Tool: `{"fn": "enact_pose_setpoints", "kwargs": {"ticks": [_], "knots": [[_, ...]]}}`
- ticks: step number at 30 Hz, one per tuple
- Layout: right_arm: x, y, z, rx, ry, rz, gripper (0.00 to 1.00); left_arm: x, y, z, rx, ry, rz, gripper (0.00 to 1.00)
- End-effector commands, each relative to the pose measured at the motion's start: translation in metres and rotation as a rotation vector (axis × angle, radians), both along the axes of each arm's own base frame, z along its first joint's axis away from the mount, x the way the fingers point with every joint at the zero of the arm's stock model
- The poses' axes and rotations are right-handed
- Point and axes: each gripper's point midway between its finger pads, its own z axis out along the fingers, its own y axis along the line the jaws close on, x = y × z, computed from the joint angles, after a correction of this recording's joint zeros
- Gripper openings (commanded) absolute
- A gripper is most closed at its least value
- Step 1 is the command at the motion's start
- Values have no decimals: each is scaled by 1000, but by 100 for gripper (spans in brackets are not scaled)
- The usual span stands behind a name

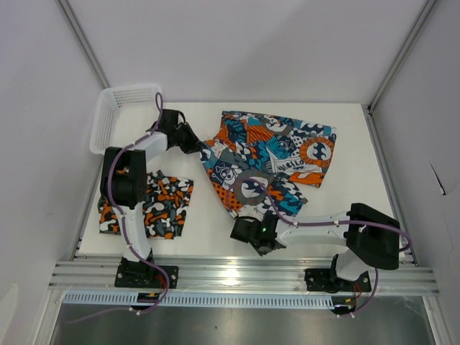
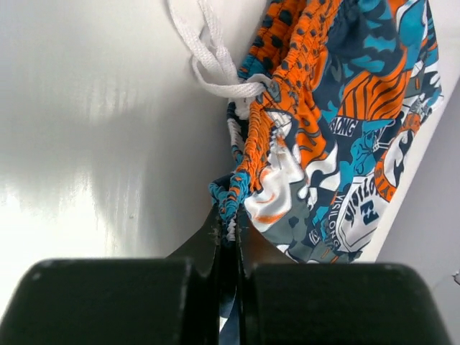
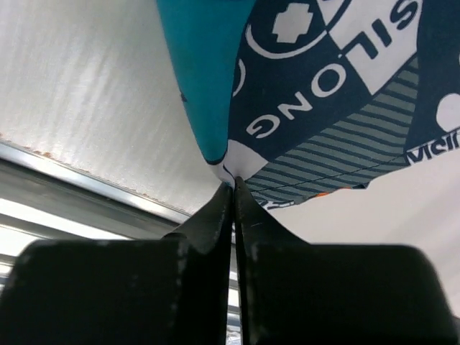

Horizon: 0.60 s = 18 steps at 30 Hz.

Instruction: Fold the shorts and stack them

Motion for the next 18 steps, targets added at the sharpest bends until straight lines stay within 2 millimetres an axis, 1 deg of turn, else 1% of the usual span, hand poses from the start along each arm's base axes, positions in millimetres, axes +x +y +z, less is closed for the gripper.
{"fn": "enact_pose_setpoints", "kwargs": {"ticks": [1, 2, 3, 4, 5, 6, 7, 8, 9, 10, 11, 12, 13, 14, 15, 16, 17, 18], "knots": [[-3, 13, 13, 90, -3, 14, 0, 6, 15, 50, 123, -59, -13, 0], [-12, 20, 17, 142, 48, 42, 0, 8, 21, 50, 155, -53, -3, 0], [-15, 23, 22, 179, 73, 50, 0, 1, 25, 48, 187, -16, -5, 1], [-18, 28, 36, 242, 86, 57, 0, 10, 27, 64, 221, -56, -8, 1], [-27, 32, 43, 286, 135, 75, 0, 10, 34, 63, 269, -44, 8, 1], [-25, 33, 51, 324, 154, 63, 0, 5, 39, 62, 306, -24, 3, 2], [-26, 34, 58, 363, 172, 60, 0, 8, 39, 71, 326, -41, 6, 2], [-33, 38, 72, 434, 226, 73, 0, 11, 44, 76, 358, -49, 20, 4], [-34, 37, 76, 464, 256, 68, 0, 9, 46, 76, 378, -39, 13, 8], [-27, 35, 82, 501, 275, 37, 0, 8, 45, 75, 392, -34, 7, 12], [-27, 34, 88, 533, 297, 31, 0, 11, 48, 75, 413, -32, 13, 17], [-31, 34, 92, 559, 343, 34, 0, 7, 49, 68, 431, -8, -3, 29], [-23, 30, 92, 574, 350, 0, 0, 6, 48, 59, 441, 13, -12, 39], [-22, 28, 91, 580, 365, -11, 0, 6, 49, 56, 451, 20, -15, 49], [-19, 25, 89, 576, 377, -34, 0, 3, 52, 51, 468, 43, -20, 64], [-11, 18, 83, 568, 375, -82, 0, 1, 53, 48, 479, 52, -21, 70], [-7, 14, 80, 563, 377, -106, 0, -2, 55, 44, 490, 65, -20, 80], [-3, 10, 75, 549, 382, -131, 0, -1, 58, 44, 500, 59, -11, 84]]}}
